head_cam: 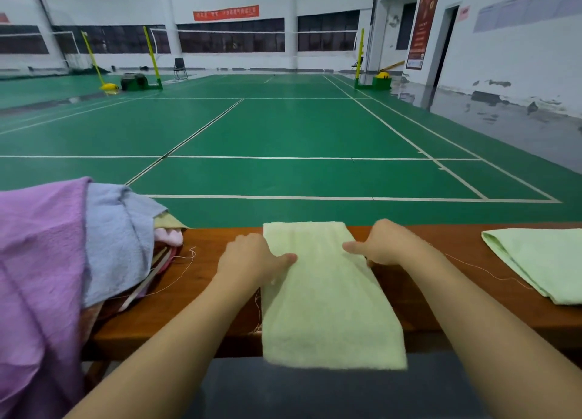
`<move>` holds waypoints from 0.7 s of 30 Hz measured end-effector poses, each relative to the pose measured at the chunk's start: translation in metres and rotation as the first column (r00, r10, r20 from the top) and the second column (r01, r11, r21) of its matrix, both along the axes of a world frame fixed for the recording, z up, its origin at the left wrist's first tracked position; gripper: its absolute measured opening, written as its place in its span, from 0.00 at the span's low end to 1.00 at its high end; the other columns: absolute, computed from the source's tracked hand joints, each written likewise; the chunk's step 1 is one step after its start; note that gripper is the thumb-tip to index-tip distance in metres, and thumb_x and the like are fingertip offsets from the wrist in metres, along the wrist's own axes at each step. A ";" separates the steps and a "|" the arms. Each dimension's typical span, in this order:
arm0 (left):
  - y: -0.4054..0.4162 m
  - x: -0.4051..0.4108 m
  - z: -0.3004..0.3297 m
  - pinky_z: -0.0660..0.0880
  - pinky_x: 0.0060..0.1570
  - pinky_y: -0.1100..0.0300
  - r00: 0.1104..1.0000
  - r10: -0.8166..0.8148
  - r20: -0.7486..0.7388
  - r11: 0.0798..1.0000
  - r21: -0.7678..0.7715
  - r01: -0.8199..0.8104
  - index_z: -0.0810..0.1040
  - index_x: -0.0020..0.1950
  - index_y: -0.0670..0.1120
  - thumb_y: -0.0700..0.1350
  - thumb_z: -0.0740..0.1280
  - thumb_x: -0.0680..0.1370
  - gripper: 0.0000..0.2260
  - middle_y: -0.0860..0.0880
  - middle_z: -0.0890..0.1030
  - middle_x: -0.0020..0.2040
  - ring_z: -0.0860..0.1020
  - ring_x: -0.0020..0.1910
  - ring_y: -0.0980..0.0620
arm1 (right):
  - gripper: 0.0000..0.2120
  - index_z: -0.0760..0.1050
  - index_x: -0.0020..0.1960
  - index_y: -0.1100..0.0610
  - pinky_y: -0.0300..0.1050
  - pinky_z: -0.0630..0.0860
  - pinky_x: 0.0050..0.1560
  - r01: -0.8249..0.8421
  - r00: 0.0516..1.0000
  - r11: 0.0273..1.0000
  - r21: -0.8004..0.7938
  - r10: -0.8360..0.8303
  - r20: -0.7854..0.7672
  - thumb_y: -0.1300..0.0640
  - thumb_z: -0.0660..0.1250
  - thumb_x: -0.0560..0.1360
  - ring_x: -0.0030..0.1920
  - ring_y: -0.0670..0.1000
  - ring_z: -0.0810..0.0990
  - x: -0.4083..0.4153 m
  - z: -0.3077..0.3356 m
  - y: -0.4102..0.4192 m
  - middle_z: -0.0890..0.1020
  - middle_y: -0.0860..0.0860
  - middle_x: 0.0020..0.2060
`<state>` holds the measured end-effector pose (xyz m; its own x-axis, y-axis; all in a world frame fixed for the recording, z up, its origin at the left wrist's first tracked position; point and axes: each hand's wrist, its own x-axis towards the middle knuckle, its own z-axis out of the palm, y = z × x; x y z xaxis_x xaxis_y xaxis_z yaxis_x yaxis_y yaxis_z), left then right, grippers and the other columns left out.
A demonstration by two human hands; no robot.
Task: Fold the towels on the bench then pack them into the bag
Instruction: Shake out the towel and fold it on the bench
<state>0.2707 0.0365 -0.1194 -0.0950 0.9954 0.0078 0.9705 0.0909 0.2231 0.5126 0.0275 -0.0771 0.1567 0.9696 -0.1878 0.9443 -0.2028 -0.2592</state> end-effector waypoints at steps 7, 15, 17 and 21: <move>-0.004 0.014 0.004 0.66 0.30 0.58 0.982 -0.038 0.186 0.998 -0.046 0.047 0.72 0.37 0.44 0.61 0.70 0.77 0.21 0.50 0.74 0.33 0.74 0.34 0.50 | 0.26 0.71 0.39 0.59 0.45 0.62 0.32 0.041 0.993 0.993 -0.109 -0.052 -0.108 0.36 0.72 0.73 0.32 0.52 0.68 -0.004 -0.007 -0.007 0.70 0.52 0.32; -0.004 0.000 0.016 0.79 0.52 0.52 0.623 -0.001 0.782 0.992 0.082 -0.101 0.72 0.64 0.48 0.58 0.76 0.73 0.26 0.50 0.81 0.54 0.81 0.51 0.50 | 0.17 0.76 0.53 0.54 0.47 0.72 0.45 0.199 0.759 0.956 0.216 -0.011 -0.651 0.43 0.74 0.75 0.49 0.52 0.79 0.003 -0.012 -0.014 0.81 0.49 0.48; -0.004 0.000 0.017 0.76 0.56 0.52 0.548 0.002 0.836 0.983 0.098 -0.154 0.69 0.68 0.52 0.59 0.76 0.73 0.29 0.47 0.80 0.57 0.80 0.56 0.48 | 0.15 0.76 0.54 0.51 0.48 0.78 0.48 0.253 0.638 0.928 0.275 0.054 -0.768 0.47 0.76 0.74 0.50 0.54 0.84 0.000 -0.013 -0.013 0.85 0.51 0.49; -0.005 -0.005 0.022 0.76 0.61 0.39 0.486 -0.024 0.874 0.964 0.149 -0.221 0.71 0.54 0.70 0.72 0.74 0.65 0.23 0.50 0.83 0.56 0.80 0.59 0.44 | 0.06 0.82 0.48 0.51 0.40 0.78 0.47 0.297 0.548 0.838 0.457 0.242 -0.800 0.51 0.77 0.74 0.49 0.43 0.84 -0.009 -0.009 -0.015 0.86 0.46 0.45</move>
